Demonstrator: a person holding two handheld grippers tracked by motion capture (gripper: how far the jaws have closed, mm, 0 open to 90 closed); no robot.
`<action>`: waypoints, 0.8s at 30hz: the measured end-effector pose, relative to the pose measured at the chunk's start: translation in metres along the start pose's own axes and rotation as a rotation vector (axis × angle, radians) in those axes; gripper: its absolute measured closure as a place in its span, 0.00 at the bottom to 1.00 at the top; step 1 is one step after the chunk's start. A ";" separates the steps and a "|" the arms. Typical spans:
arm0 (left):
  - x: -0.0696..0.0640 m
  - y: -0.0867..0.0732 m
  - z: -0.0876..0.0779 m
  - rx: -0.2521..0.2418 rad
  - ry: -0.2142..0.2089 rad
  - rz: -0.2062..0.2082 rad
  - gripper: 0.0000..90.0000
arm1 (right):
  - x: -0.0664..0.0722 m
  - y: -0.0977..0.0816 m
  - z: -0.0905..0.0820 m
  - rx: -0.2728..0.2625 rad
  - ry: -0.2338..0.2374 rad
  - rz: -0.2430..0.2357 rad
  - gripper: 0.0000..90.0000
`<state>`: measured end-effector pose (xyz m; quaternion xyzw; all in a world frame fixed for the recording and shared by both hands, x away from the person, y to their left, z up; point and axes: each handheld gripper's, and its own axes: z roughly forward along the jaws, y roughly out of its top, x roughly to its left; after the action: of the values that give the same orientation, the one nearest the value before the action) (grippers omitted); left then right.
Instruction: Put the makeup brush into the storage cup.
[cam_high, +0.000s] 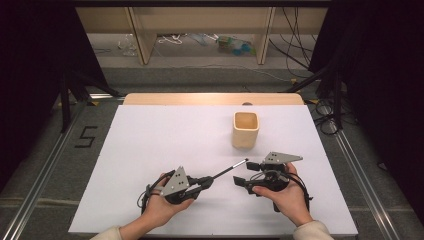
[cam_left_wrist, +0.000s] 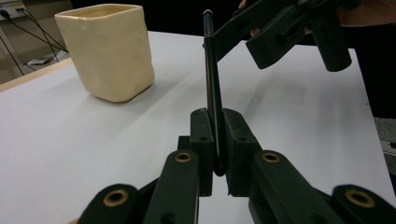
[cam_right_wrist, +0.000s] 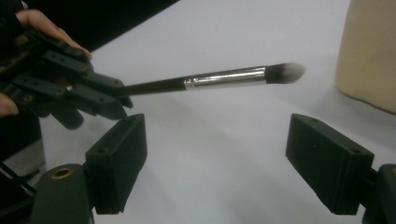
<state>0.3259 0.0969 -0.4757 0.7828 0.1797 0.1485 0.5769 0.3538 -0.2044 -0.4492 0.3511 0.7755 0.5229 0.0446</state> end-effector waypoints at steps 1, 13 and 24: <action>-0.001 0.000 0.000 -0.003 0.007 -0.006 0.93 | 0.000 0.000 0.000 -0.009 -0.001 0.006 0.24; -0.001 -0.001 0.002 -0.008 0.017 -0.024 0.93 | 0.007 0.000 0.010 -0.042 0.028 0.068 0.25; -0.001 -0.002 0.004 -0.007 0.019 -0.029 0.93 | 0.006 0.002 0.014 -0.112 0.043 0.182 0.28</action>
<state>0.3262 0.0934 -0.4793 0.7767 0.1962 0.1483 0.5799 0.3559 -0.1898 -0.4522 0.4058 0.7108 0.5745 -0.0001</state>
